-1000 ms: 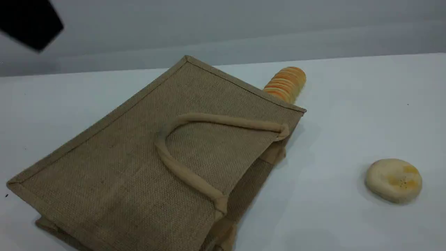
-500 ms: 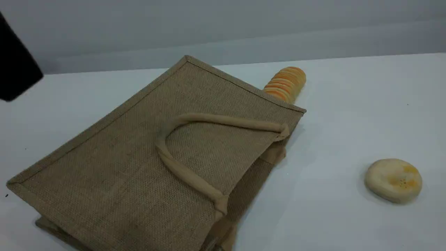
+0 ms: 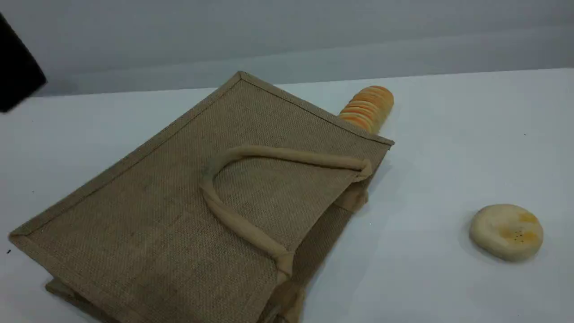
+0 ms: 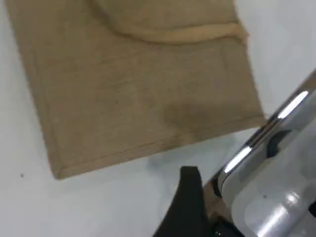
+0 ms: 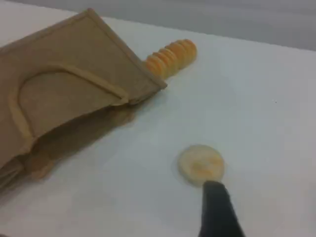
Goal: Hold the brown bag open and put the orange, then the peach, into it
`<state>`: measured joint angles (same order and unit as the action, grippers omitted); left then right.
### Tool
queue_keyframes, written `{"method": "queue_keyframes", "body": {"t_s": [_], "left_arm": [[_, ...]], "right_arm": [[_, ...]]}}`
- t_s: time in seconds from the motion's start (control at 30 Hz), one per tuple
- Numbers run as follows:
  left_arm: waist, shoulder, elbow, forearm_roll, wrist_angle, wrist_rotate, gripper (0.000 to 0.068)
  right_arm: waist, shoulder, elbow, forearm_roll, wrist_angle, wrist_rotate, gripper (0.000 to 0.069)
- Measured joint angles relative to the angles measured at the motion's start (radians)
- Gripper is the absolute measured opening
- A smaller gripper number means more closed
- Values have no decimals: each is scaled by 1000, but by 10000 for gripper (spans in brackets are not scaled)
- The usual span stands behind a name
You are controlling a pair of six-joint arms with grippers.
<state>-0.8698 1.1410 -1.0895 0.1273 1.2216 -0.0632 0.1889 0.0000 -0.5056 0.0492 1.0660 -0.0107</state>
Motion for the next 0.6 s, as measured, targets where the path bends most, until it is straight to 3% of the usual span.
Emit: {"method": "queue_keyframes", "body": {"t_s": [0.2, 0.6], "left_arm": [[199, -75, 0, -60, -1, 9, 577], [649, -478, 0, -79, 6, 115, 561]], "right_arm": [[0, 0, 0, 0, -1, 2, 365], [0, 0, 0, 0, -1, 2, 365]]}}
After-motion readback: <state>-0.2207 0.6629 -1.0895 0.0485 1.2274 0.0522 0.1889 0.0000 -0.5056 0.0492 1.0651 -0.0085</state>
